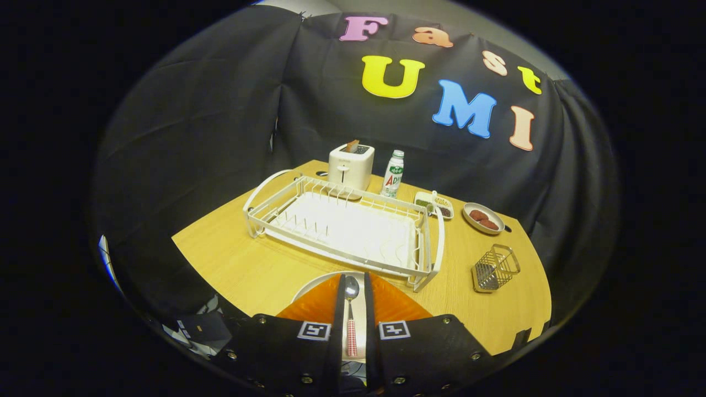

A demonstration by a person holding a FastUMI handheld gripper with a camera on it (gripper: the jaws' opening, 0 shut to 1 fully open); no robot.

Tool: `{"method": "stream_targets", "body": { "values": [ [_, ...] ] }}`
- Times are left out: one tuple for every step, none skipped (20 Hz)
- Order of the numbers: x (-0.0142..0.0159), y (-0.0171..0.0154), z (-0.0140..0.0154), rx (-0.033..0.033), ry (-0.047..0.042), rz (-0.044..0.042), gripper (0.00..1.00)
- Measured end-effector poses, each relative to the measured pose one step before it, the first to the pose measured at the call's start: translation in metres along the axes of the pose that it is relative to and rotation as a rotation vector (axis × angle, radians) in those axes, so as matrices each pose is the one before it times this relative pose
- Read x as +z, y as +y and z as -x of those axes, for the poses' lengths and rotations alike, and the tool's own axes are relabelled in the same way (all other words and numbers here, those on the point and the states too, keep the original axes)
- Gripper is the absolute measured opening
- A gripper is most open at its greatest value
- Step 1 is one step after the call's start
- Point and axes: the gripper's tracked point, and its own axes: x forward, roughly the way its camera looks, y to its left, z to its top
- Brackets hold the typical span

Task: Take the plate from the dish rack, then take the spoon from the basket and place it into the plate.

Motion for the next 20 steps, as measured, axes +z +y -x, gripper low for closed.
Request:
{"method": "stream_targets", "body": {
  "values": [
    [0.01112,-0.00461,0.00357,-0.00696,-0.02214,-0.00215,0.18],
    [0.01087,-0.00407,0.00301,-0.00753,-0.02379,-0.00191,0.18],
    [0.01354,-0.00487,0.00314,-0.01004,-0.02562,-0.00214,0.18],
    [0.01361,-0.00658,0.00231,-0.01114,-0.0297,-0.00357,0.18],
    [0.01597,-0.00663,0.00343,-0.01259,-0.03169,-0.00598,0.18],
    [0.01495,-0.00678,0.00292,-0.01365,-0.03068,-0.00672,0.18],
    [0.01589,-0.00677,0.00147,-0.0136,-0.03059,-0.00488,0.24],
    [0.01443,-0.00975,0.00104,-0.02227,-0.02995,-0.00148,0.34],
    [0.01596,-0.00857,0.00303,-0.01879,-0.03053,-0.00292,0.4],
    [0.01414,-0.00707,-0.00008,-0.01666,-0.03178,-0.00662,0.4],
    [0.01421,-0.00839,0.00016,-0.01864,-0.02904,-0.00854,0.48],
    [0.01261,-0.00949,0.00052,-0.0206,-0.02742,-0.01068,0.59],
    [0.01184,-0.00922,-0.00202,-0.01873,-0.02543,-0.01283,0.71],
    [0.00838,-0.00605,-0.00048,-0.0115,-0.02126,-0.01418,0.71],
    [0.00818,-0.00642,-0.00265,-0.0083,-0.02123,-0.01368,0.71],
    [0.00814,-0.00629,0.00014,-0.00536,-0.02118,-0.01442,0.77],
    [0.00486,-0.0071,-0.0073,-0.0086,-0.02096,-0.01491,1.0],
    [0.00534,-0.00443,0.00318,0.00722,-0.01963,-0.01533,0.98],
    [0.00284,-0.00256,-0.0044,0.01789,-0.01641,-0.01776,0.96],
    [-0.00067,-0.00253,-0.00346,0.01424,-0.00786,-0.01875,0.97]
  ]
}}
